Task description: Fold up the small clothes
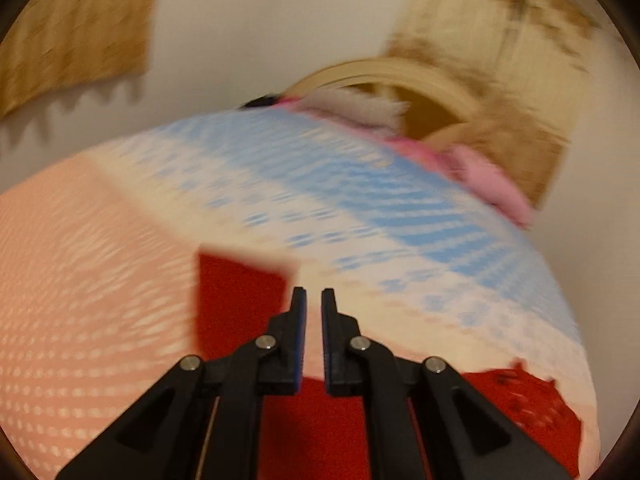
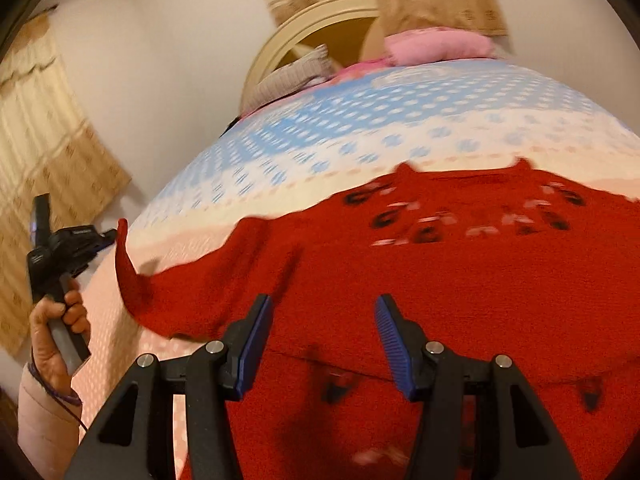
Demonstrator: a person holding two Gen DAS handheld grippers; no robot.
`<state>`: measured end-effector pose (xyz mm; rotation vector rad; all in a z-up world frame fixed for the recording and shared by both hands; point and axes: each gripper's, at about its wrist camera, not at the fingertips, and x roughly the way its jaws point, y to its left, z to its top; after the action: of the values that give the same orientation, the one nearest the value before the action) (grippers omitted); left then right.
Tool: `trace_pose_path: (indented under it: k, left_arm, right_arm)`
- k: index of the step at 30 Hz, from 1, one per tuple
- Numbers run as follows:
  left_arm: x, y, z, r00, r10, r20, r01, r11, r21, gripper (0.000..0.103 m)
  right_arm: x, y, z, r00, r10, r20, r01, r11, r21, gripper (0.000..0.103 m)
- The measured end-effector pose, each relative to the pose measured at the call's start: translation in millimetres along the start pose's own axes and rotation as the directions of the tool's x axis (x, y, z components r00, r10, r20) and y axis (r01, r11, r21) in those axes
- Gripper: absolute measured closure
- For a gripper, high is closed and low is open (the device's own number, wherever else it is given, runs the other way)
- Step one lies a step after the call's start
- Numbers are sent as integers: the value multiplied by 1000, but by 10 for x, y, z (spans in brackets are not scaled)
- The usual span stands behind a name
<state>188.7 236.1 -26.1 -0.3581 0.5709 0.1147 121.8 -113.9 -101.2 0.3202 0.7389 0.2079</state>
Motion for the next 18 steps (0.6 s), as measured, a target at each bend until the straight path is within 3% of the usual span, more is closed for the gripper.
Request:
trace_pose_path:
  k: [3, 6, 10, 12, 14, 15, 18]
  left_arm:
    - [-180, -601, -90, 991, -131, 15, 128, 983, 129, 96]
    - [-308, -1284, -395, 959, -279, -48, 281, 923, 263, 96]
    - [-254, -1792, -912, 933, -315, -175, 358, 867, 346, 95]
    - [-246, -1793, -1049, 930, -301, -209, 358, 869, 341, 94]
    - [-242, -1609, -1109, 936, -270, -225, 331, 892, 306, 88]
    - [-245, -1507, -1104, 942, -251, -225, 310, 906, 289, 81]
    - [-288, -882, -926, 980, -125, -153, 156, 965, 212, 55]
  right_arm:
    - [-244, -297, 3, 999, -45, 28, 43, 996, 72, 48]
    - [-399, -528, -29, 997, -61, 46, 54, 989, 140, 48]
    - [-469, -722, -78, 996, -78, 41, 68, 976, 207, 48]
    - [-495, -764, -111, 998, -62, 28, 54, 973, 226, 48]
    - [-510, -732, -125, 999, -38, 17, 34, 975, 220, 48]
    - [-509, -685, -109, 1000, -23, 12, 20, 978, 207, 48]
    - [-457, -467, 3, 999, 46, -1, -45, 985, 169, 48]
